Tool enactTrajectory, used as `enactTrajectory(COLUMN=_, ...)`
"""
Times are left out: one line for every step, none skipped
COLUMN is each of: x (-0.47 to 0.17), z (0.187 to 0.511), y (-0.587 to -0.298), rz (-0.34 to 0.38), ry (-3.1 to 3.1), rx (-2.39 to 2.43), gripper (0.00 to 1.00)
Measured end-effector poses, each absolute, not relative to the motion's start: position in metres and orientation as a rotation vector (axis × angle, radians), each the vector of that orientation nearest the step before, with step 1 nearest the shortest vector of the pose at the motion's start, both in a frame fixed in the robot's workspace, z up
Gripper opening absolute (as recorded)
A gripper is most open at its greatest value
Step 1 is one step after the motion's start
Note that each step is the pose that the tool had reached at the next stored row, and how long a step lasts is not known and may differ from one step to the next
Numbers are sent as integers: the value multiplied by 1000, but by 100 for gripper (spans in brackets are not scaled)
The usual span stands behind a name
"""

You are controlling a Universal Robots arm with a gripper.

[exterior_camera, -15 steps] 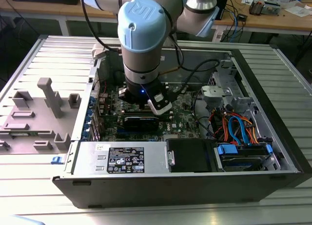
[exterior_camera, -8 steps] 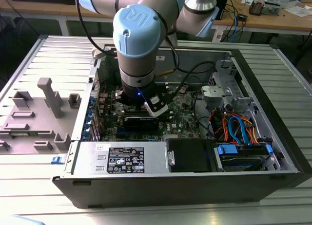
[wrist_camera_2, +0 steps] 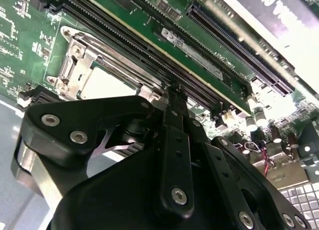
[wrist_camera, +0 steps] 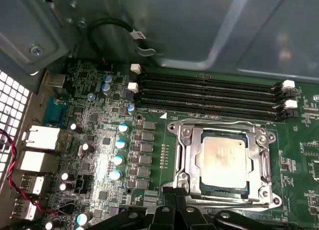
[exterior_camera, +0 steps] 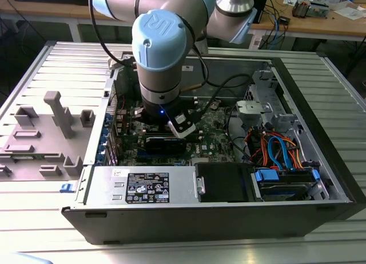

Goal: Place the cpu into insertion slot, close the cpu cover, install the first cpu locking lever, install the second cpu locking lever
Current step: 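Install the second cpu locking lever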

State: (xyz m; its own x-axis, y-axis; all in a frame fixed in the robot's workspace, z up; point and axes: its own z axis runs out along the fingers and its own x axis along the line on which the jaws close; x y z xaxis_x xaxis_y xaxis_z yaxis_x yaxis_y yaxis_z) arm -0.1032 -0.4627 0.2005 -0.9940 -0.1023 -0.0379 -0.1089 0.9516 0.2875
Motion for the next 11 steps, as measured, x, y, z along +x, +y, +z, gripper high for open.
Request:
enactTrajectory(x=-103, z=200, y=-462, rz=457, ry=3081, rx=-167, gripper=11)
enactTrajectory(x=-103, z=199, y=-461, rz=457, ry=3081, rx=-168, gripper=11)
enactTrajectory(x=-103, z=199, y=-460, rz=457, ry=3081, rx=-168, gripper=11)
enactTrajectory(x=-103, z=198, y=-459, rz=457, ry=3081, rx=-169, gripper=11)
enactTrajectory(x=-103, z=197, y=-459, rz=457, ry=3081, rx=-169, gripper=11)
enactTrajectory(x=-103, z=197, y=-459, rz=457, ry=3081, rx=-169, gripper=11)
enactTrajectory(x=-103, z=197, y=-459, rz=457, ry=3081, rx=-169, gripper=11)
enactTrajectory(x=-104, z=197, y=-459, rz=457, ry=3081, rx=-169, gripper=11)
enactTrajectory(x=-104, z=197, y=-459, rz=457, ry=3081, rx=-169, gripper=11)
enactTrajectory(x=-104, z=197, y=-459, rz=455, ry=3080, rx=-169, gripper=11)
enactTrajectory(x=-104, z=197, y=-459, rz=454, ry=3080, rx=-169, gripper=11)
